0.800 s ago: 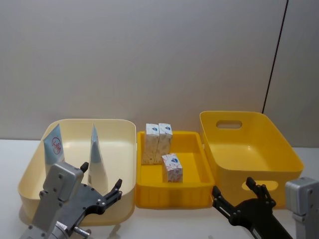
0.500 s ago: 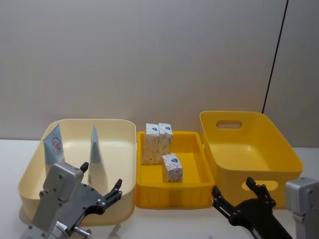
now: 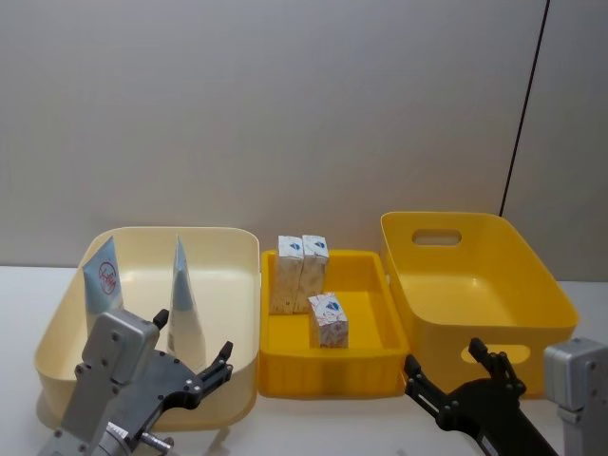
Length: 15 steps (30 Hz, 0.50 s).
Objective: Bimanual collaborative sorting of washing and personal care products
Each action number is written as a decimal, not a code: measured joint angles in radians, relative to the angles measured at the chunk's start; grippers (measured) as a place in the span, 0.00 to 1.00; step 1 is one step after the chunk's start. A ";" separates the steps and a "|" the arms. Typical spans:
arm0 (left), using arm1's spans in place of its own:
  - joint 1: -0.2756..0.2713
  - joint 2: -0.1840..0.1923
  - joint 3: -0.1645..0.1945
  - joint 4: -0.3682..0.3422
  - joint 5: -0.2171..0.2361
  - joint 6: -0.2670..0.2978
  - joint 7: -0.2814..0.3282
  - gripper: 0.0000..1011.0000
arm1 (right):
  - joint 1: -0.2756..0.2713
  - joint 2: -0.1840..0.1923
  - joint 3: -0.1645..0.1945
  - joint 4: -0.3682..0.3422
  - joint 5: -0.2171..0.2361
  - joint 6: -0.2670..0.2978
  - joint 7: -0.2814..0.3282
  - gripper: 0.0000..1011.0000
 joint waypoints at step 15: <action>0.000 0.000 0.000 0.000 0.000 0.000 0.000 0.99 | 0.000 0.000 0.000 0.000 0.000 0.000 0.000 0.99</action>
